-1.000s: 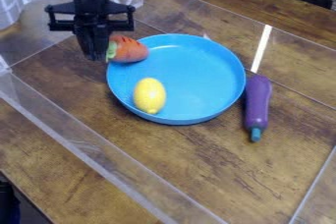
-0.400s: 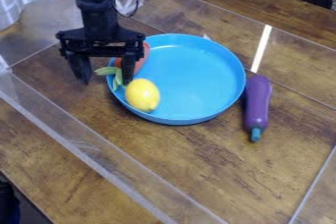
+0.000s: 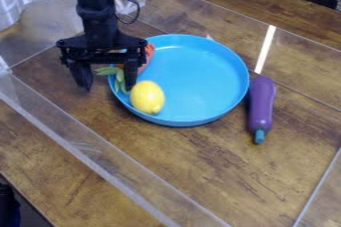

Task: Move the carrot to the left side

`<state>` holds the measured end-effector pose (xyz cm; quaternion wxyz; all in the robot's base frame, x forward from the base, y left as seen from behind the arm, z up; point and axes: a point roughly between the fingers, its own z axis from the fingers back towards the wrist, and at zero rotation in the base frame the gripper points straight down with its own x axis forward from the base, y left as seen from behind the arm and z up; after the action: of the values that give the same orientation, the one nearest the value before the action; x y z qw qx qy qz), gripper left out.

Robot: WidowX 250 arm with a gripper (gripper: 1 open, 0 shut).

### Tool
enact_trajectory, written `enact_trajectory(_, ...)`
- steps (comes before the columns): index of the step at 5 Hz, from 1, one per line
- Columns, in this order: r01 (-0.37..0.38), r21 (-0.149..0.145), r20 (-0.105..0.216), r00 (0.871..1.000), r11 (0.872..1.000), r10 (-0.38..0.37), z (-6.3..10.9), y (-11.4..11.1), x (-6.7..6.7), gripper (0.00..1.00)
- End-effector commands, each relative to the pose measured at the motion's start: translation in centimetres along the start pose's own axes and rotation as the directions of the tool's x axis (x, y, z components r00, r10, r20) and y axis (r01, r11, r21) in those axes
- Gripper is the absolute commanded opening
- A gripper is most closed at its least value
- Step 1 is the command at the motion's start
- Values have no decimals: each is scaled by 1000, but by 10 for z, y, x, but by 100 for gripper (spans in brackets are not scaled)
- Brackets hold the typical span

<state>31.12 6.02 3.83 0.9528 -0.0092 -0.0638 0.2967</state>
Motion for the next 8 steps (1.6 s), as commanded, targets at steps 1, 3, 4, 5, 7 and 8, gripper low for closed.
enact_trajectory(1, -74, -20, 71, 995, 997, 75, 23, -13, 14, 100)
enact_trajectory(3, -81, -22, 67, 994, 996, 82, 8, -21, 16, 100)
enact_trajectory(4, -114, -23, 66, 991, 993, 115, 11, -30, 11, 100)
enact_trajectory(5, -135, -18, 68, 988, 991, 136, 16, -39, 6, 0)
enact_trajectory(7, -150, -9, 81, 985, 989, 151, 25, -48, 6, 100)
enact_trajectory(8, -151, 2, 101, 983, 988, 150, 22, -43, 13, 100)
